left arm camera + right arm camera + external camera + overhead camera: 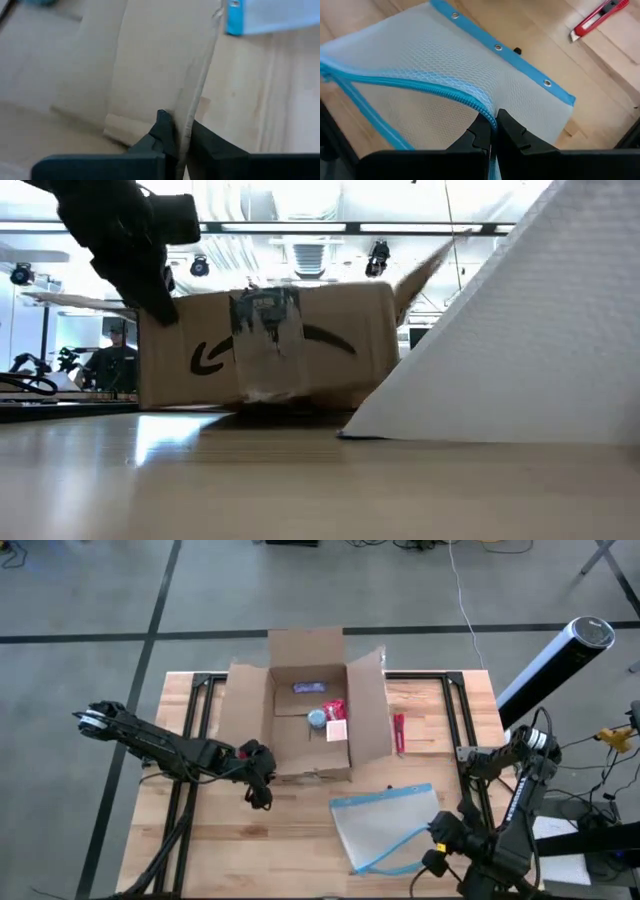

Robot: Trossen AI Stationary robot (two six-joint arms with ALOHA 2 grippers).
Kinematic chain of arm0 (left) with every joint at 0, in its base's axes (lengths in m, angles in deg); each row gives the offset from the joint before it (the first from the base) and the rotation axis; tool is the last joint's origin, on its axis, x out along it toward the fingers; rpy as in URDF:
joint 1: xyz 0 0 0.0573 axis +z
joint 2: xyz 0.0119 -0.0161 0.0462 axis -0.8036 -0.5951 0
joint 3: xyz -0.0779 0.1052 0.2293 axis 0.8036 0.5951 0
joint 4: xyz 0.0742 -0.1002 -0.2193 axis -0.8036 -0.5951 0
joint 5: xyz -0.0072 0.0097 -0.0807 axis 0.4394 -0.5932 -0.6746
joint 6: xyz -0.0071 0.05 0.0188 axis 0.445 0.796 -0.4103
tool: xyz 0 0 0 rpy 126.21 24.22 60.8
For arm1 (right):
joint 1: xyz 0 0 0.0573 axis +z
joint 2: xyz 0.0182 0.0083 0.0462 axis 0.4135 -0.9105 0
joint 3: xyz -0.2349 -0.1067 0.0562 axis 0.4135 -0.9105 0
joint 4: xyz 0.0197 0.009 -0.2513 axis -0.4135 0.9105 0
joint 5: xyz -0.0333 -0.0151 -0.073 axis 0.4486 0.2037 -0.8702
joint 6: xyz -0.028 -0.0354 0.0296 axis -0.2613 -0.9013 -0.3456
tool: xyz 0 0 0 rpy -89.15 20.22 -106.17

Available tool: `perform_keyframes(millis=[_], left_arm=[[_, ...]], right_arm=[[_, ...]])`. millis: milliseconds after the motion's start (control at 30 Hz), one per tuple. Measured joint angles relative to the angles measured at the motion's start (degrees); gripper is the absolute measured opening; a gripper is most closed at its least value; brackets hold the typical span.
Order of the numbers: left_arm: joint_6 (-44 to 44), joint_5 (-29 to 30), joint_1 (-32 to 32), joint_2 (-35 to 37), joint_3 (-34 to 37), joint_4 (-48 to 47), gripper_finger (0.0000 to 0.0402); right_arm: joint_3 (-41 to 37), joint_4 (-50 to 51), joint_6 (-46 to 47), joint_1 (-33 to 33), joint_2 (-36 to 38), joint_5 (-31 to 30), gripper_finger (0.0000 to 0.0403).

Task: Unpack boxes
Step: Open the transparent blue transparent zip bag

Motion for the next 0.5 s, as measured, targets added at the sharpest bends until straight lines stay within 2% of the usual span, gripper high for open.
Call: perform_keyframes(millis=[200,333,500], left_arm=[[7.17,0.97,-0.02,0.0,-3.35,0.11,0.0103],[8.35,1.14,-0.44,-0.09,-7.68,0.74,0.016],[13.11,0.56,-5.36,-1.74,-12.1,10.09,0.0213]], right_arm=[[-0.01,-1.44,0.13,0.0,-0.27,-0.34,0.0],[-0.02,-1.9,0.13,0.0,-1.4,-0.28,0.0],[-0.02,-2.2,0.26,-0.17,-2.72,-0.34,0.0]])
